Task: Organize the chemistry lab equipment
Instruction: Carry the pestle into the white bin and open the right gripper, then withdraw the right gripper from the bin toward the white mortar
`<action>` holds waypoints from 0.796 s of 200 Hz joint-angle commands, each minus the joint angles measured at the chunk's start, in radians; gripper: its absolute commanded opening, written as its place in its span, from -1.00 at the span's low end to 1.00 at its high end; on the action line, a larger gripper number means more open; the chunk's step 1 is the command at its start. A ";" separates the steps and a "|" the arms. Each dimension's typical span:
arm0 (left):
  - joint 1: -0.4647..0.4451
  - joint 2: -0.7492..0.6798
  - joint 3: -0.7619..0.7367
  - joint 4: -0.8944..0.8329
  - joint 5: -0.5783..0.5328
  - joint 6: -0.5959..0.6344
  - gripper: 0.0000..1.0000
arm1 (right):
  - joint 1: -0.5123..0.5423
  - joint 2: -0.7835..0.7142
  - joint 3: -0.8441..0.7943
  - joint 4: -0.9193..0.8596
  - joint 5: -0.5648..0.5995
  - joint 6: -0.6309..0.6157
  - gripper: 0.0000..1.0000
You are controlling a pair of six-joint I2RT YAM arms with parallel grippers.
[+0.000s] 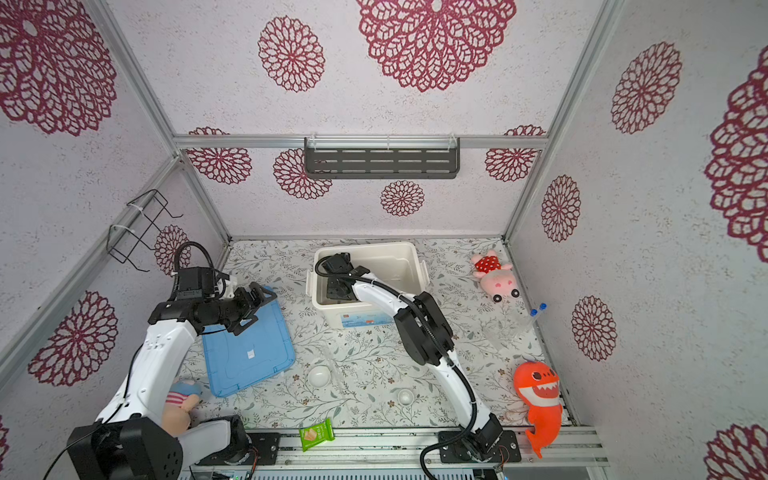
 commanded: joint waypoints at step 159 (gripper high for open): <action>0.013 0.003 0.099 -0.016 -0.185 0.102 0.95 | -0.010 -0.859 -0.460 -0.397 -0.273 -0.582 -0.17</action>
